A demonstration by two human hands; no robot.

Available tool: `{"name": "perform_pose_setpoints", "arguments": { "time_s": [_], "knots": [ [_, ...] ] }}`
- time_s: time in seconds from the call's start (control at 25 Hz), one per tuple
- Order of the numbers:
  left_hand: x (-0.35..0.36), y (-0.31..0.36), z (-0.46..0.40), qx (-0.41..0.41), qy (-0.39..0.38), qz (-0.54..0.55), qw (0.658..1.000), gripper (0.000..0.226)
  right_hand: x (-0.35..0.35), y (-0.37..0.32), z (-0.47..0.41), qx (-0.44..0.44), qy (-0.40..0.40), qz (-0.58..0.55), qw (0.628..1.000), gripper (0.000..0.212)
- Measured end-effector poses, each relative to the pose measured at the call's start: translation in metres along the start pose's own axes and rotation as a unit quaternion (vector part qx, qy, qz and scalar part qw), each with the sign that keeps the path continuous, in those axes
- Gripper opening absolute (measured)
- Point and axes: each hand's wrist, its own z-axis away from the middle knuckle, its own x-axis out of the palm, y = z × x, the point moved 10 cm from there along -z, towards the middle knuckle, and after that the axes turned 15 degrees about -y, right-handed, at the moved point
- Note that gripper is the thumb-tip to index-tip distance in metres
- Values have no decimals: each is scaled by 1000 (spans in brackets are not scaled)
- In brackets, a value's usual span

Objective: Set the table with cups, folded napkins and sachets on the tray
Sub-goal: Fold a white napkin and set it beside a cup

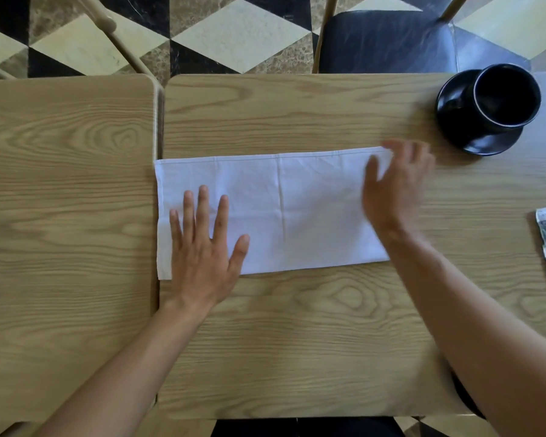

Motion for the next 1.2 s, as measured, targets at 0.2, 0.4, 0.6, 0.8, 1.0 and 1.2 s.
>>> {"name": "perform_pose_setpoints", "arguments": {
  "time_s": [0.2,0.4,0.6,0.8,1.0,1.2],
  "knots": [
    [20,31,-4,-12,-23,-17,1000,62,118,-120,115,-271,-210,122,931,49],
    [32,22,2,-22,-3,-28,999,64,137,-84,116,-235,-232,176,927,60],
    [35,-11,7,-46,6,-26,999,81,108,-11,95,-201,-199,242,928,77],
    [33,-34,18,-70,12,-40,997,96,76,41,77,-158,-194,243,937,83],
    [32,-35,18,-61,-4,-41,997,100,74,40,76,-165,-207,242,933,84],
    [14,-30,19,-77,11,17,997,97,68,24,77,-111,-202,187,955,83]
  ]
}}
